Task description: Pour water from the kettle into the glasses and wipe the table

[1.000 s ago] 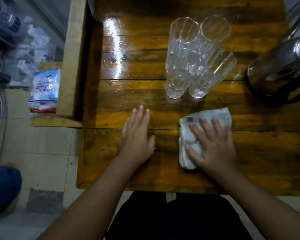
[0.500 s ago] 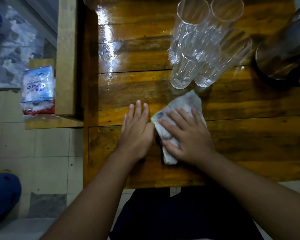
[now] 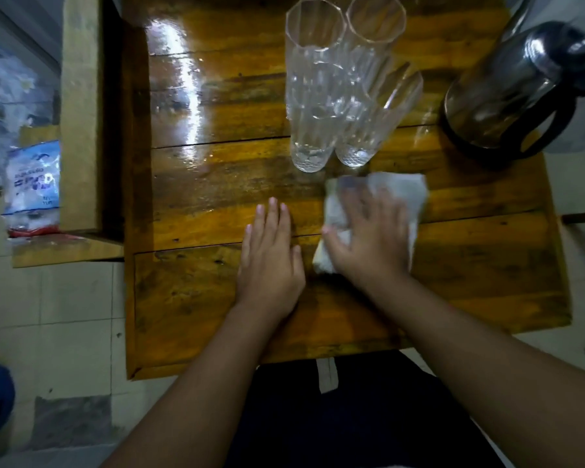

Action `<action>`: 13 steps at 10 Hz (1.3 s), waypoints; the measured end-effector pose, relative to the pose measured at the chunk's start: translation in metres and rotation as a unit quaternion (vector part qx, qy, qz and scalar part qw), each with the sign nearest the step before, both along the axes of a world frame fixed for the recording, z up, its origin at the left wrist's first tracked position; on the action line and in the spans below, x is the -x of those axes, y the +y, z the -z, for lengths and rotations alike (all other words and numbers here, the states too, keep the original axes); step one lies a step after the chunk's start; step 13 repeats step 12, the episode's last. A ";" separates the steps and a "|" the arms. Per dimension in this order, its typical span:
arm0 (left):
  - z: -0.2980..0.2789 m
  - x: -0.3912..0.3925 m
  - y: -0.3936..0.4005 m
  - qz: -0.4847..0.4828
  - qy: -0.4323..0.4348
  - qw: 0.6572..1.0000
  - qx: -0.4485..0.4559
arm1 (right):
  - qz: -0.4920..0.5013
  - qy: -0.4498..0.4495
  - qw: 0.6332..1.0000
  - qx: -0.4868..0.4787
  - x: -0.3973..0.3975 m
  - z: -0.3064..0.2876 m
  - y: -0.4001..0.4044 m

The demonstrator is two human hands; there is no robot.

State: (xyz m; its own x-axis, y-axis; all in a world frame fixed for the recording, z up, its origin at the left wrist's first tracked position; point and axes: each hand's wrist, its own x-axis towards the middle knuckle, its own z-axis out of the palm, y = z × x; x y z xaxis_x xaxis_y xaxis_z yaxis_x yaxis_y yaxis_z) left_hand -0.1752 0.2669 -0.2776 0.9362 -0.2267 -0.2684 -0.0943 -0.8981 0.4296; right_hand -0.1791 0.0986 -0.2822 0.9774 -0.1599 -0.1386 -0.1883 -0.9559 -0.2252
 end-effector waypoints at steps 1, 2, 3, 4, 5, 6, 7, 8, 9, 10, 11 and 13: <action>0.005 0.005 -0.006 -0.012 0.004 1.000 -0.004 | -0.211 -0.016 0.977 -0.029 0.023 -0.001 -0.016; 0.003 0.008 -0.011 -0.037 0.014 0.999 -0.027 | -0.240 -0.014 0.970 -0.037 0.039 -0.001 -0.043; -0.002 0.008 -0.027 -0.064 0.028 0.995 -0.074 | -0.180 0.001 0.983 -0.044 0.060 -0.001 -0.080; -0.004 0.008 -0.041 -0.077 0.034 0.992 -0.091 | -0.134 0.018 0.990 -0.034 0.068 -0.005 -0.112; -0.005 0.006 -0.054 -0.109 0.051 0.986 -0.112 | -0.083 0.028 0.996 -0.012 0.064 -0.009 -0.156; -0.008 0.006 -0.066 -0.110 0.052 0.986 -0.117 | -0.049 0.026 0.998 -0.001 0.053 -0.009 -0.181; -0.014 0.007 -0.101 0.006 0.015 0.996 -0.088 | -0.050 0.032 0.998 0.005 0.040 -0.010 -0.205; -0.012 0.003 -0.127 0.045 0.021 0.997 -0.062 | -0.062 0.039 0.997 0.001 0.036 -0.010 -0.211; -0.006 0.003 -0.144 0.030 0.045 0.995 -0.081 | -0.076 0.043 0.996 0.004 0.037 -0.008 -0.211; -0.004 0.002 -0.143 0.029 0.052 0.994 -0.086 | -0.087 0.050 0.995 0.002 0.035 -0.009 -0.212; -0.009 -0.004 -0.141 0.040 0.064 0.993 -0.093 | -0.083 0.053 0.995 0.000 0.032 -0.013 -0.213; -0.018 -0.003 -0.144 0.044 0.063 0.993 -0.085 | -0.082 0.050 0.995 -0.011 0.036 -0.016 -0.208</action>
